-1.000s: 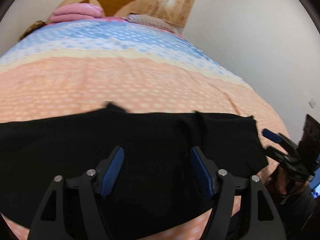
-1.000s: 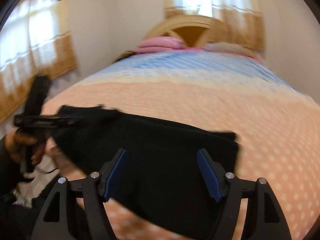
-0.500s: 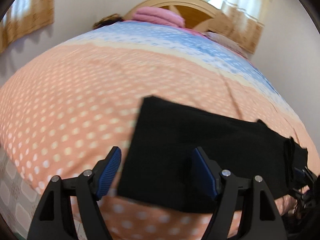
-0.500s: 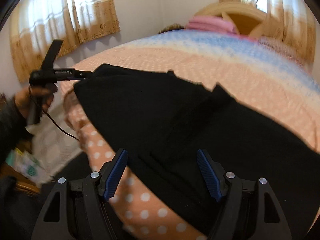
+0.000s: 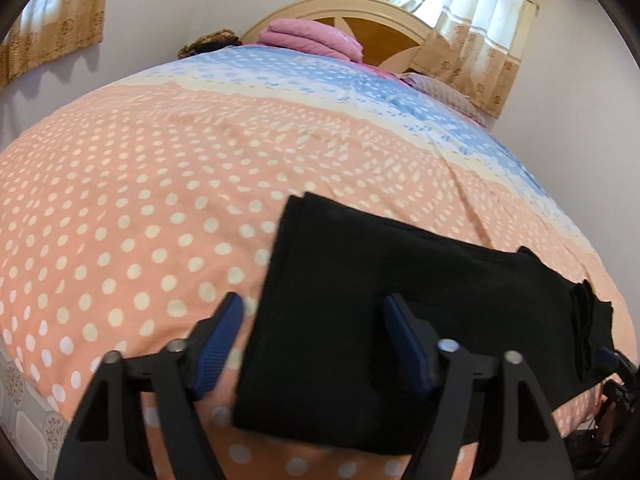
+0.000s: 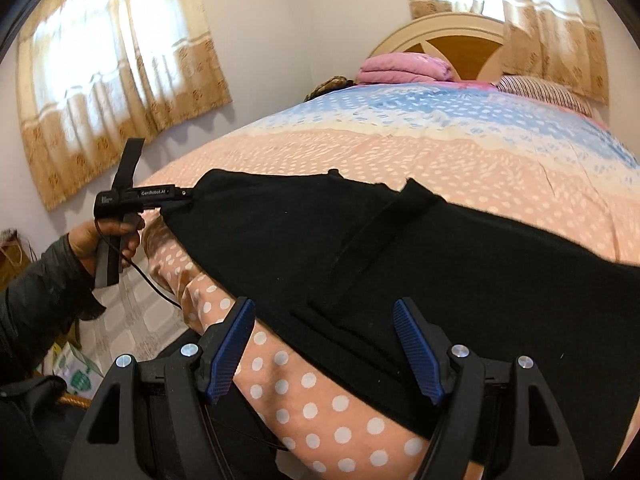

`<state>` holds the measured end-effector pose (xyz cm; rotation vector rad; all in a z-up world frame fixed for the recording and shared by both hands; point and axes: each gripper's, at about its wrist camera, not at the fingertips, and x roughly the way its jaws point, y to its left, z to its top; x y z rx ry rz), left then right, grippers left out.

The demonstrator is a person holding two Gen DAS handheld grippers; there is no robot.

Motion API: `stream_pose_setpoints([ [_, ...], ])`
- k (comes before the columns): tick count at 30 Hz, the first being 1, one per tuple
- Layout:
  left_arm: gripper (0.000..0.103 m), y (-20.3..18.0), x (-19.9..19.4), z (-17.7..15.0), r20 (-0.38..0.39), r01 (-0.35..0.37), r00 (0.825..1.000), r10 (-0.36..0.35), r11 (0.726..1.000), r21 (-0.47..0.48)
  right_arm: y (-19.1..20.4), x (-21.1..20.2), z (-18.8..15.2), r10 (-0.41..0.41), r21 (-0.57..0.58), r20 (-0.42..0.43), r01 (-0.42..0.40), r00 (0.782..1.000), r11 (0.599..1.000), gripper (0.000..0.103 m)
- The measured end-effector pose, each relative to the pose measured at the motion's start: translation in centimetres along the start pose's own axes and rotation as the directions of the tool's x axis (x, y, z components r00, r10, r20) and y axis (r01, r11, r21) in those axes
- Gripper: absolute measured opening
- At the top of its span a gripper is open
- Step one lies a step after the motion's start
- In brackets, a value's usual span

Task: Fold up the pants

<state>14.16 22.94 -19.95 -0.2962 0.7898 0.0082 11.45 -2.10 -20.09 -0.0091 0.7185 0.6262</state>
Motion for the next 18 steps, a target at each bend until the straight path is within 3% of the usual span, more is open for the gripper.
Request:
stream_pose_setpoints([
  [10,0.059,0.1,0.3,-0.4,-0.006,-0.024,1.000,0.024,1.000,0.018,-0.7,0.0,-0.7,0.019,0.076,0.020,-0.020,1.000,0.997,0.073],
  [15,0.037,-0.4,-1.1,-0.6,-0.011,0.001,1.000,-0.002,1.000,-0.010,-1.0,-0.4,-0.9,0.015,0.094,0.032,-0.018,0.999,0.995,0.073],
  [18,0.040,-0.6,-0.7,-0.9,-0.013,-0.024,1.000,0.024,1.000,0.016,-1.1,-0.2,-1.0,0.012,0.099,0.029,-0.015,0.999,0.995,0.073],
])
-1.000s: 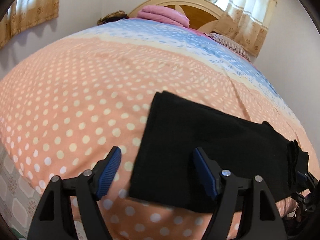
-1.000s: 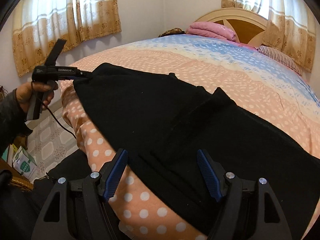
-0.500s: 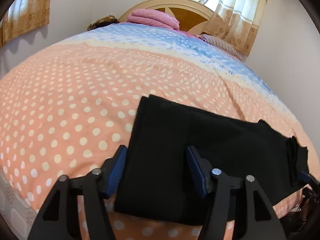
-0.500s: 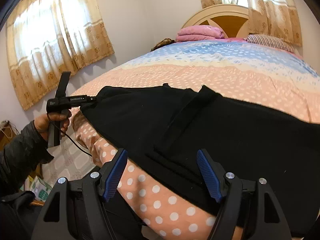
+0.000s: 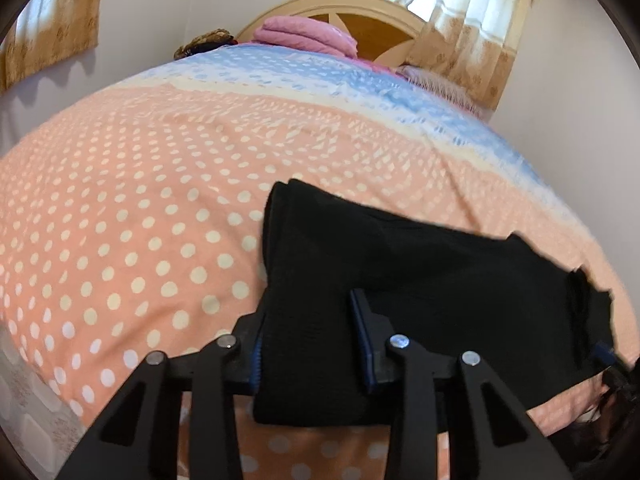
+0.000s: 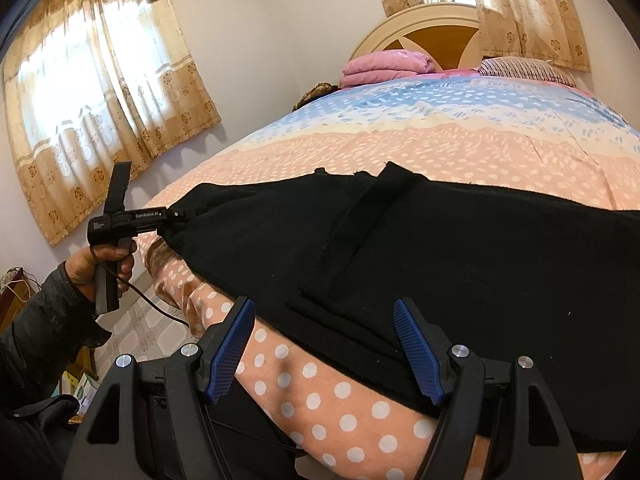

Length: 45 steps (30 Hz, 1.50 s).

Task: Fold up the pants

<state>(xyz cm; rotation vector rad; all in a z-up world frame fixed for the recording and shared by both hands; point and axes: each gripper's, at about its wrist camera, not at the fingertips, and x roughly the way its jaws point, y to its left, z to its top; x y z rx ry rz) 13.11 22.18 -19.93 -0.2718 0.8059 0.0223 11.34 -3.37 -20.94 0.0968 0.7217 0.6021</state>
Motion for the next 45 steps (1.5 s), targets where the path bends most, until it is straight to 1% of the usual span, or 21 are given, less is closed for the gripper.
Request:
stream_pose_setpoints([
  [3,0.048,1.0,0.4,0.1,0.011,0.034,0.999,-0.034,0.997,-0.064,0.2,-0.1,0.0,-0.003,-0.010,0.001,0.003,1.000,1.000,0.073],
  [6,0.048,0.9,0.6,0.2,0.016,0.035,0.999,-0.034,0.998,-0.059,0.2,-0.2,-0.1,-0.003,-0.009,0.002,0.003,1.000,1.000,0.073],
  [7,0.046,0.8,0.6,0.2,0.016,0.036,0.999,-0.035,0.998,-0.042,0.2,-0.2,-0.1,-0.003,-0.007,0.003,0.003,1.000,1.000,0.073],
  [8,0.041,0.7,0.5,0.2,0.017,0.042,0.999,-0.041,0.998,-0.036,0.2,-0.2,-0.1,-0.003,-0.007,0.004,0.003,1.000,1.000,0.073],
  [9,0.036,0.7,0.4,0.3,0.017,0.058,0.998,-0.057,0.998,-0.035,0.2,-0.3,-0.1,-0.003,-0.006,0.005,0.003,1.000,1.000,0.073],
  [10,0.032,0.9,0.1,0.2,0.016,0.084,0.996,-0.083,0.996,-0.041,0.2,-0.3,-0.1,-0.002,-0.005,0.006,0.002,1.000,1.000,0.073],
  [11,0.026,1.0,0.0,0.2,0.019,0.105,0.994,-0.105,0.993,-0.051,0.2,-0.3,-0.2,-0.002,-0.005,0.007,0.002,1.000,1.000,0.073],
  [12,0.024,1.2,-0.2,0.2,0.023,0.131,0.991,-0.130,0.989,-0.069,0.2,-0.3,-0.2,-0.002,-0.004,0.007,0.002,1.000,1.000,0.073],
  [17,0.022,1.4,-0.9,0.1,0.054,0.181,0.983,-0.176,0.976,-0.118,0.1,-0.4,-0.4,-0.004,-0.004,0.010,0.004,1.000,1.000,0.073],
  [21,0.021,0.8,-2.6,0.6,0.115,0.238,0.968,-0.224,0.964,-0.122,-0.1,-0.5,-0.3,-0.004,0.006,0.018,0.004,1.000,1.000,0.073],
  [26,0.021,-0.7,-4.7,1.5,0.160,0.307,0.943,-0.291,0.947,-0.090,-0.4,-0.9,-0.1,-0.009,0.014,0.030,0.008,1.000,1.000,0.073],
  [32,0.021,-4.0,-7.1,2.4,0.188,0.396,0.904,-0.383,0.917,-0.037,-0.7,-2.6,0.2,-0.019,0.018,0.057,0.018,0.998,1.000,0.073],
  [37,0.021,-7.1,-9.1,3.3,0.203,0.461,0.867,-0.456,0.887,0.025,-1.6,-4.5,0.3,-0.041,0.037,0.079,0.038,0.996,0.999,0.073],
  [39,0.021,-8.7,-9.8,3.8,0.206,0.491,0.847,-0.489,0.870,0.048,-2.0,-5.2,0.4,-0.047,0.047,0.086,0.043,0.995,0.998,0.073],
  [42,0.021,-11.2,-10.5,4.4,0.197,0.522,0.826,-0.528,0.849,0.085,-2.7,-6.6,0.5,-0.065,0.062,0.100,0.059,0.993,0.996,0.073],
  [45,0.021,-13.7,-10.8,4.9,0.174,0.562,0.801,-0.573,0.820,0.111,-3.4,-7.9,0.6,-0.087,0.073,0.117,0.079,0.989,0.994,0.073],
])
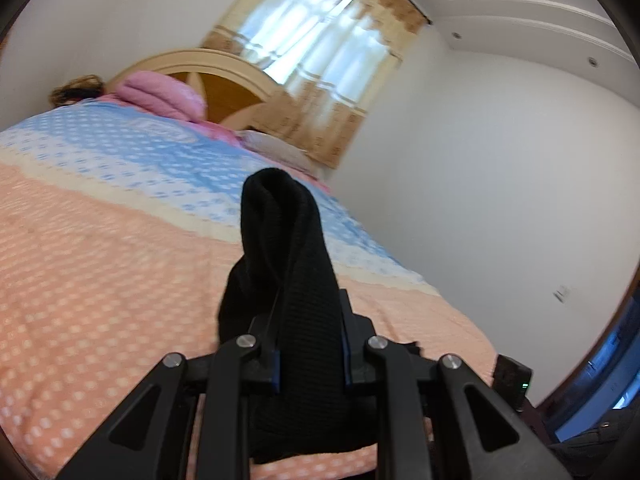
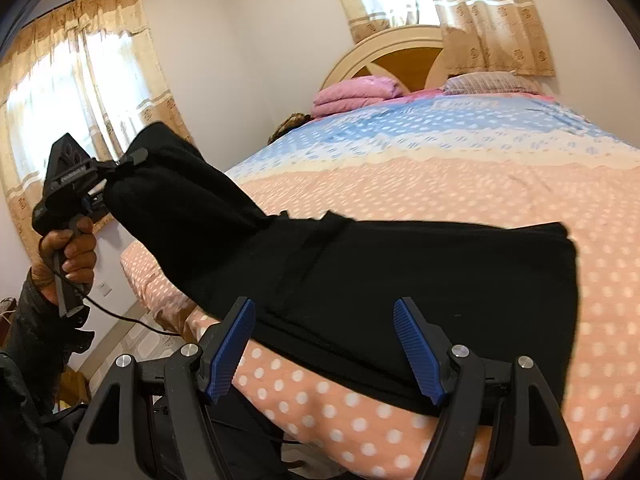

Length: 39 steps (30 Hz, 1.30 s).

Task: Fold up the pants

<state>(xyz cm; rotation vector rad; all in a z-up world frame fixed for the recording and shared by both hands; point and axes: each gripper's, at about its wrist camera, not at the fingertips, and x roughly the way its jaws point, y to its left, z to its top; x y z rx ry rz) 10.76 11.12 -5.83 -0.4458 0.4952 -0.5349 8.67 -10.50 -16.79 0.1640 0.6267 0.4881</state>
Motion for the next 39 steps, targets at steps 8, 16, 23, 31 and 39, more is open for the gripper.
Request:
stream_pose_setpoints([
  [8,0.021,-7.0,5.3,0.0,-0.112,0.133,0.986,-0.123,0.988,0.082,-3.3,-3.0,0.2,-0.070,0.065,0.044,0.067,0.997,0.996,0.073],
  [16,0.021,-12.4,12.2,-2.2,-0.283,0.201,0.946,-0.158,0.971,0.128,-8.0,-5.3,0.2,-0.186,0.196,0.087,0.166,0.979,0.966,0.073],
  [23,0.021,-15.3,17.3,-5.1,-0.374,0.189,0.921,-0.114,0.967,0.171,-12.9,-7.0,-0.4,-0.302,0.381,0.099,0.244,0.948,0.892,0.074],
  [31,0.022,-16.1,22.1,-9.5,-0.456,0.130,0.890,-0.025,0.971,0.201,-14.8,-7.6,-0.7,-0.344,0.437,0.091,0.273,0.935,0.857,0.074],
  [39,0.054,-18.4,19.9,-11.2,-0.463,0.207,0.884,-0.064,0.942,0.265,-14.6,-6.9,-1.3,-0.325,0.416,0.077,0.265,0.943,0.870,0.074],
])
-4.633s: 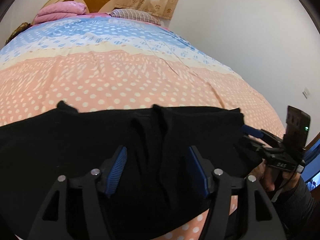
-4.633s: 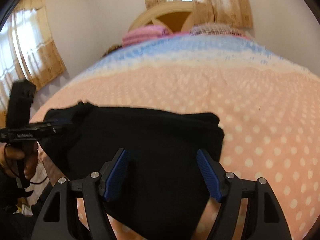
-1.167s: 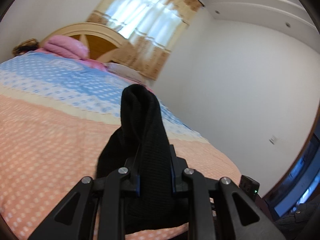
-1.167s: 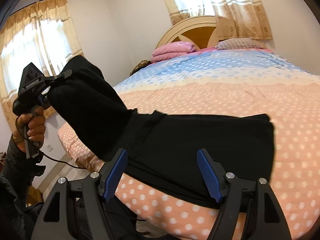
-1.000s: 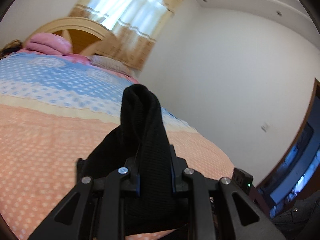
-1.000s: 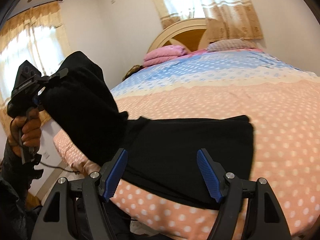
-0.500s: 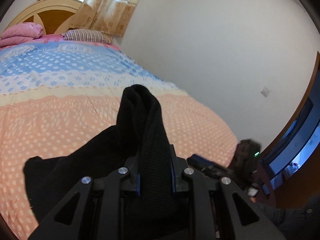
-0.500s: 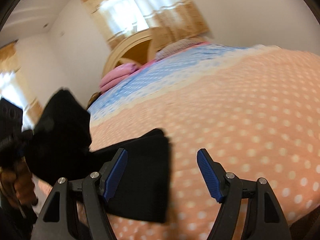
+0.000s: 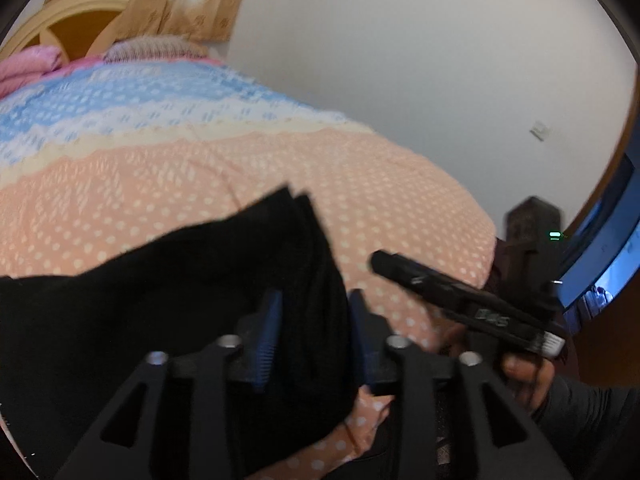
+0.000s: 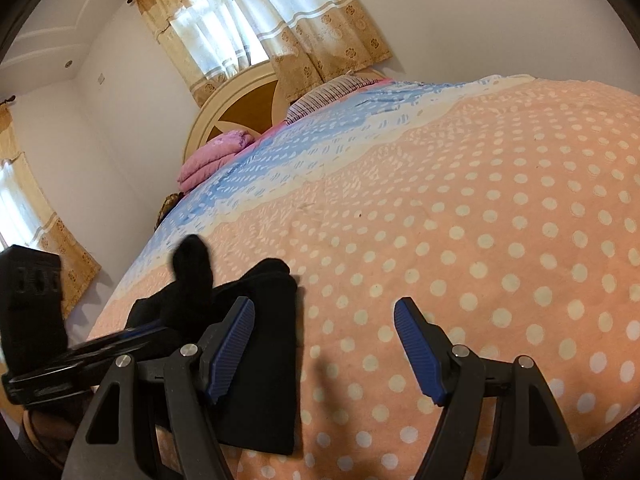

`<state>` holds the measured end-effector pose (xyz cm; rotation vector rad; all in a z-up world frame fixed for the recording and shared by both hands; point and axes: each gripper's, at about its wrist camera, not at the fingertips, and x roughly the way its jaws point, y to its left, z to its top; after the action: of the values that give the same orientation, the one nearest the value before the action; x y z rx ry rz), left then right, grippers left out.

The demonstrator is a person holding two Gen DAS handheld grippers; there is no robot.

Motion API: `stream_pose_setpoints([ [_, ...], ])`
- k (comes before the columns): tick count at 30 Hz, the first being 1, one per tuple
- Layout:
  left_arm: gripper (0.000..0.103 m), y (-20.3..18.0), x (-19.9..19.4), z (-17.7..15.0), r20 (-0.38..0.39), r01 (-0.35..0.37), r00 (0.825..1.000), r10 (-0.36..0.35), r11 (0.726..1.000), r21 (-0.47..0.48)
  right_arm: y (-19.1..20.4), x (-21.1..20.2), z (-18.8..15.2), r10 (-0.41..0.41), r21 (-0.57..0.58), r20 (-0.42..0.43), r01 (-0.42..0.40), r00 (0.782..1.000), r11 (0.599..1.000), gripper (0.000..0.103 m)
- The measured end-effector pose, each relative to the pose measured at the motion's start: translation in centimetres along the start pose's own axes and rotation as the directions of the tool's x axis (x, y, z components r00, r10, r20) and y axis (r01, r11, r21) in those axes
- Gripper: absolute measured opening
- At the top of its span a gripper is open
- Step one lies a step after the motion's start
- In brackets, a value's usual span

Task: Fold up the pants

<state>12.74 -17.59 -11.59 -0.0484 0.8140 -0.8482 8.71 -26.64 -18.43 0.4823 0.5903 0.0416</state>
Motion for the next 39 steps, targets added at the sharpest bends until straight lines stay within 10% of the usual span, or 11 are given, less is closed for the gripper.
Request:
stream_pose_setpoints([
  [7,0.072,1.9,-4.8,-0.6,0.127,-0.094,0.988,0.093,0.996,0.002,1.9,-1.0,0.1,0.060,-0.019,-0.011,-0.060,0.998,0.998,0.074],
  [11,0.083,5.3,-6.6,-2.5,0.161,-0.291,0.942,0.293,0.956,-0.039,5.6,-1.7,-0.1,0.121,-0.114,-0.024,-0.124,0.992,0.986,0.074],
  [15,0.083,8.6,-7.2,-4.7,0.133,-0.331,0.928,0.347,0.935,-0.132,9.6,-0.9,-1.5,0.085,-0.269,-0.065,-0.099,0.994,0.958,0.073],
  [17,0.083,9.3,-7.1,-5.3,0.127,-0.333,0.927,0.353,0.930,-0.152,10.8,0.3,-2.4,0.009,-0.340,-0.106,-0.045,0.994,0.939,0.038],
  [20,0.083,10.1,-6.5,-6.0,0.116,-0.343,0.925,0.363,0.926,-0.161,9.9,1.3,-2.9,-0.112,-0.355,-0.143,0.054,0.983,0.933,0.013],
  [29,0.092,9.2,-4.5,-7.2,0.089,-0.387,0.916,0.392,0.920,-0.066,6.6,2.3,-3.1,-0.147,-0.295,-0.225,0.077,0.963,0.952,0.012],
  [34,0.096,9.3,-5.6,-6.5,0.106,-0.382,0.915,0.389,0.921,-0.077,6.9,0.6,-0.9,-0.167,-0.278,-0.178,0.113,0.970,0.954,0.045],
  [39,0.101,10.2,-6.0,-6.2,0.123,-0.376,0.914,0.387,0.920,-0.109,10.2,0.1,1.0,-0.040,-0.308,-0.121,0.001,0.992,0.951,0.049],
])
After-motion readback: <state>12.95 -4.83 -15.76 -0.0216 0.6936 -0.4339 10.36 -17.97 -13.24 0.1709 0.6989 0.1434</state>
